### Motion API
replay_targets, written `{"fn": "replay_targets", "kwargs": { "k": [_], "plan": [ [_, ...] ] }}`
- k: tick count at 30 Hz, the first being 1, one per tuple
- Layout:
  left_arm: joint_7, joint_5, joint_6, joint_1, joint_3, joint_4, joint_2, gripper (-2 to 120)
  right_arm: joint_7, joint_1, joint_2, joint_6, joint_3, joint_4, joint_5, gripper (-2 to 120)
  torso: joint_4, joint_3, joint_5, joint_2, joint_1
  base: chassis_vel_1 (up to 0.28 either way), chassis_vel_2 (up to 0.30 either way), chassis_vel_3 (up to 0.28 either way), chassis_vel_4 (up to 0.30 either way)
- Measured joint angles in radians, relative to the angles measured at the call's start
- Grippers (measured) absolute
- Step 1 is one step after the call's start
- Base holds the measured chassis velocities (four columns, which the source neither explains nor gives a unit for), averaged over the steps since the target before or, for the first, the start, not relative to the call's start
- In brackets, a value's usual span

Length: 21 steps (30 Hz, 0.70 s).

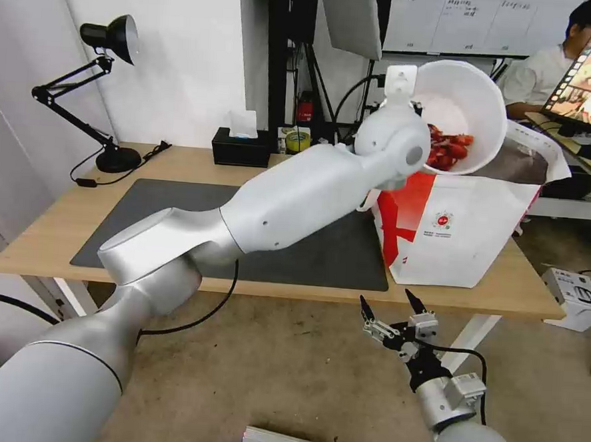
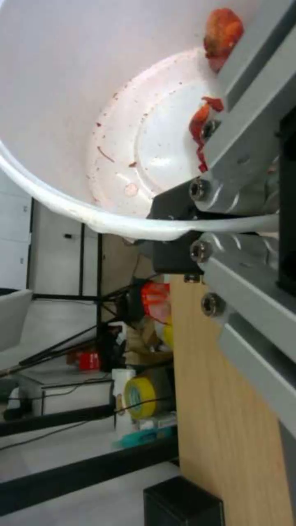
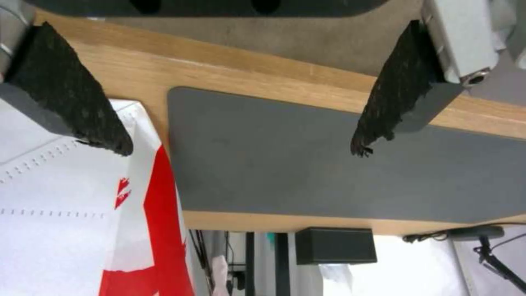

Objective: Pick up the trash from the table and place it into the takeout bag.

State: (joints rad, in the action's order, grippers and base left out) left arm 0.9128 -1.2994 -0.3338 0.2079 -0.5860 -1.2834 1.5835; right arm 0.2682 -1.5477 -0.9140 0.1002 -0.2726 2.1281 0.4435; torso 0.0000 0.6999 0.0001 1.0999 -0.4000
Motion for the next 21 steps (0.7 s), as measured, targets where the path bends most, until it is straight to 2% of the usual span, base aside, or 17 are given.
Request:
{"fn": "replay_targets", "kwargs": {
  "k": [11, 16, 19, 20, 21],
  "plan": [
    [-0.011, -0.019, -0.024, -0.014, -0.069, -0.053, -0.047, 0, 0.0, 0.0, 0.0, 0.0, 0.0, 0.0, 0.0, 100, 0.0, 0.0, -0.0001, 0.0, 0.0, 0.0, 0.0, 0.0, 0.0],
    [-0.025, -0.113, -0.056, -0.015, -0.056, -0.083, -0.06, 0, 0.0, 0.0, 0.0, 0.0, 0.0, 0.0, 0.0, 100, 0.0001, 0.0, -0.0002, 0.0, 0.0, 0.0, 0.0, 0.0, 0.0],
    [-0.025, -0.136, -0.068, -0.015, -0.054, -0.084, -0.062, 1, 0.0, 0.0, 0.0, 0.0, 0.0, 0.0, 0.0, 100, 0.0, 0.0, -0.0002, 0.0, 0.0, 0.0, 0.0, 0.0, 0.0],
    [-0.026, -0.148, -0.078, -0.014, -0.052, -0.087, -0.064, 5, 0.0, 0.0, 0.0, 0.0, 0.0, 0.0, 0.0, 100, 0.0, 0.0, -0.0002, 0.0, 0.0, 0.0, 0.0, 0.0, 0.0],
    [-0.026, -0.148, -0.078, -0.014, -0.052, -0.087, -0.064, 5, 0.0, 0.0, 0.0, 0.0, 0.0, 0.0, 0.0, 100, 0.0, 0.0, -0.0002, 0.0, 0.0, 0.0, 0.0, 0.0, 0.0]
  ]
}}
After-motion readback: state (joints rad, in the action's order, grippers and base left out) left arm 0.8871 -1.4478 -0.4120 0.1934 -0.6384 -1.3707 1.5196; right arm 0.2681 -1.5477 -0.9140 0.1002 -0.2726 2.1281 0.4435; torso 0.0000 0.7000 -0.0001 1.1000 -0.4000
